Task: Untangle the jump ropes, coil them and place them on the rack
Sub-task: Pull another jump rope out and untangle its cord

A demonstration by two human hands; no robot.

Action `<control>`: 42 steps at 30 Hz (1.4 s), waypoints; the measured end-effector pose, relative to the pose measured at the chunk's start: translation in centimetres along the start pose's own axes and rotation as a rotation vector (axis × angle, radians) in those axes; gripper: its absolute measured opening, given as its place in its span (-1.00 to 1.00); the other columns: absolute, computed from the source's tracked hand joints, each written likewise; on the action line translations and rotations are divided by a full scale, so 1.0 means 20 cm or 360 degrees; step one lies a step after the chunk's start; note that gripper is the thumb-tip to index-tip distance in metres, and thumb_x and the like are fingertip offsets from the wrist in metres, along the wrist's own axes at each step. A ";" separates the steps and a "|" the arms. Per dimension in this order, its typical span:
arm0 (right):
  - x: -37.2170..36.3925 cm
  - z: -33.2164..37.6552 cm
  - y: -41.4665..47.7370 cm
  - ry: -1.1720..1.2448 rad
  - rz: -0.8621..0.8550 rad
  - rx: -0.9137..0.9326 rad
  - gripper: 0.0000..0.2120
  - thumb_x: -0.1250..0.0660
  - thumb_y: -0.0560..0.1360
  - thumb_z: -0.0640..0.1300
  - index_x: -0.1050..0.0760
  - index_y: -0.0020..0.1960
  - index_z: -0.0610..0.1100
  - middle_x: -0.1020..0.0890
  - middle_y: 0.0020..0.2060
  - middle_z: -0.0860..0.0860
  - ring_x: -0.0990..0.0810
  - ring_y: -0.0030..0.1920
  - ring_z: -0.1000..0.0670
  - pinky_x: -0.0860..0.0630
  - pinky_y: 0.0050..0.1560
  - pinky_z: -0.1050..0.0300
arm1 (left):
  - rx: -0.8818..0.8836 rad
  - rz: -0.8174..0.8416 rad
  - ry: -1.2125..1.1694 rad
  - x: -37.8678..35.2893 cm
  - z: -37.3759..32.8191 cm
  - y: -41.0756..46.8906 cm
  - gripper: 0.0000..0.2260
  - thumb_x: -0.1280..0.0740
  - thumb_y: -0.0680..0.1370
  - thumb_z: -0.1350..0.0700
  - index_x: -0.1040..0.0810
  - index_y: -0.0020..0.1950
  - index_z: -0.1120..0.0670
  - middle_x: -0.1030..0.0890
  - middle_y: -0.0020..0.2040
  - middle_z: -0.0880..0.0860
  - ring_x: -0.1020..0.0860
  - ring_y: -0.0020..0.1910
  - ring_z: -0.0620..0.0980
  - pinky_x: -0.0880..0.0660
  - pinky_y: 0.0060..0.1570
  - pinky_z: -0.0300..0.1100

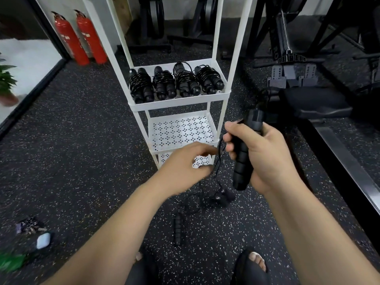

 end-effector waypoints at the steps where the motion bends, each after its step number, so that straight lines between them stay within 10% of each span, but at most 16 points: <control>1: 0.00 0.00 0.00 0.0013 -0.0001 0.0005 -0.89 -0.51 0.58 -0.22 -0.58 0.01 -0.17 -0.68 -0.27 -0.09 -0.55 -0.38 0.02 -0.48 -0.36 0.18 | -0.0016 0.0000 0.0018 -0.02 -0.02 0.00 -0.63 -0.47 0.61 0.04 -0.55 0.38 -0.24 -0.58 0.29 -0.33 -0.52 0.27 -0.31 -0.43 0.31 -0.29; 8: -0.02 0.04 -0.02 0.0119 -0.0054 0.0105 -0.89 -0.49 0.59 -0.24 -0.56 -0.03 -0.16 -0.66 -0.28 -0.08 -0.54 -0.38 0.02 -0.45 -0.38 0.19 | 0.0160 0.0044 -0.0035 -0.08 0.05 0.02 -0.86 -0.44 0.65 -0.02 -0.62 -0.02 -0.30 -0.71 -0.01 -0.27 -0.66 0.00 -0.16 -0.57 0.03 -0.16; 15: 0.06 0.11 -0.01 0.0382 -0.0224 0.0282 -0.89 -0.47 0.62 -0.23 -0.54 0.07 -0.16 -0.65 -0.26 -0.04 -0.54 -0.33 0.04 -0.45 -0.30 0.20 | 0.0316 0.0089 0.0125 -0.02 0.13 0.02 -0.92 -0.38 0.68 -0.11 -0.65 0.12 -0.18 -0.66 0.05 -0.23 -0.66 -0.01 -0.07 -0.61 0.14 -0.02; 21: 0.08 0.11 0.00 0.0391 -0.0216 0.0302 -0.90 -0.50 0.61 -0.18 -0.58 0.04 -0.11 -0.64 -0.25 -0.04 -0.52 -0.33 0.03 -0.45 -0.29 0.18 | 0.0226 0.0001 0.0084 0.02 0.12 0.01 -0.91 -0.34 0.72 -0.01 -0.63 0.08 -0.14 -0.72 0.01 -0.17 -0.38 -0.54 -0.22 -0.30 -0.45 -0.31; 34: -0.05 -0.13 0.02 -0.0192 0.0008 0.0022 -0.93 -0.51 0.57 -0.23 -0.65 -0.06 -0.17 -0.70 -0.27 -0.13 -0.53 -0.37 -0.01 -0.48 -0.33 0.08 | -0.0214 -0.0260 -0.0138 0.09 -0.04 -0.04 -0.83 -0.33 0.72 0.09 -0.62 0.06 -0.19 -0.65 -0.08 -0.23 -0.61 0.00 -0.14 -0.50 0.00 -0.18; 42: -0.05 -0.07 0.00 -0.0081 -0.0099 0.0157 -0.91 -0.50 0.59 -0.24 -0.61 -0.06 -0.15 -0.71 -0.27 -0.11 -0.58 -0.35 -0.01 -0.47 -0.35 0.12 | 0.0098 0.0003 -0.0051 0.08 0.05 -0.02 -0.91 -0.46 0.64 -0.01 -0.65 -0.02 -0.22 -0.69 -0.08 -0.20 -0.65 -0.05 -0.16 -0.58 0.04 -0.08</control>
Point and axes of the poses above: each hand's wrist, its own y-axis towards the middle knuckle, its own x-axis out of the back of the hand, z = x × y, the point moved 1 cm from there along y, towards the middle knuckle
